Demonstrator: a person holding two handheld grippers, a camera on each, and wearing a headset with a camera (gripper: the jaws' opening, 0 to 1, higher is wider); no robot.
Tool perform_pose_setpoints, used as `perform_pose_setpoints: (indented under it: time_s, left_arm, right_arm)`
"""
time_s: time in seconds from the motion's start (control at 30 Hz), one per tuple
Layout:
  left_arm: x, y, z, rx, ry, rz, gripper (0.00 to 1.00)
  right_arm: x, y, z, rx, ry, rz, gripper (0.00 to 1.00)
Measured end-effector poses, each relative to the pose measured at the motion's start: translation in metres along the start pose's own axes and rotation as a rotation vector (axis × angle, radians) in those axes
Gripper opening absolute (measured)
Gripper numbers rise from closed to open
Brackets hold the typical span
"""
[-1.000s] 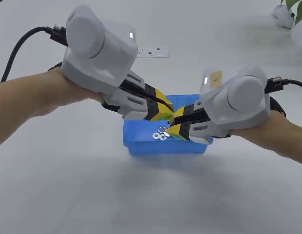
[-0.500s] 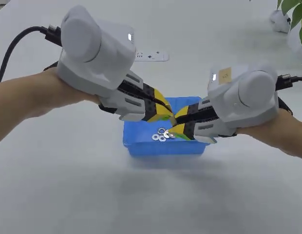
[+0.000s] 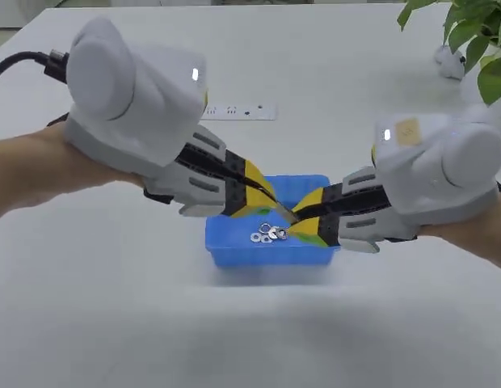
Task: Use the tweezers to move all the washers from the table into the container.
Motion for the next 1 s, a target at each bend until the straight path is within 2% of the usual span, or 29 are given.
perform_pose_setpoints:
  time_s: [0.27,0.47,0.7,0.8,0.87,1.0]
  left_arm:
    - [0.0,-0.008,-0.023,0.03,-0.005,-0.003,0.06]
    - [0.001,-0.018,-0.032,0.061,-0.004,-0.008,0.06]
    - [-0.008,-0.039,-0.041,0.109,-0.013,-0.005,0.06]
    - [-0.017,-0.054,-0.044,0.105,-0.017,0.049,0.06]
    - [-0.02,-0.058,-0.044,0.124,-0.024,0.045,0.06]
    - [-0.029,-0.069,-0.044,0.141,-0.03,0.063,0.06]
  right_arm:
    - [0.007,0.001,0.022,0.041,0.026,0.043,0.09]
    - [0.006,0.002,0.031,0.059,0.044,0.066,0.09]
    - [-0.002,-0.007,0.036,0.06,0.081,0.094,0.08]
    - [-0.008,-0.01,0.037,0.05,0.095,0.102,0.08]
    - [-0.012,-0.015,0.038,0.059,0.104,0.123,0.08]
    - [-0.021,-0.023,0.038,0.055,0.11,0.148,0.08]
Point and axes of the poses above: the centre of the closed fingertips' face, and the gripper's own axes: x roughly backward along the fingers, z roughly to its left, y roughly out of its top, the point moved 7 cm from there along x, roughly backward along the fingers
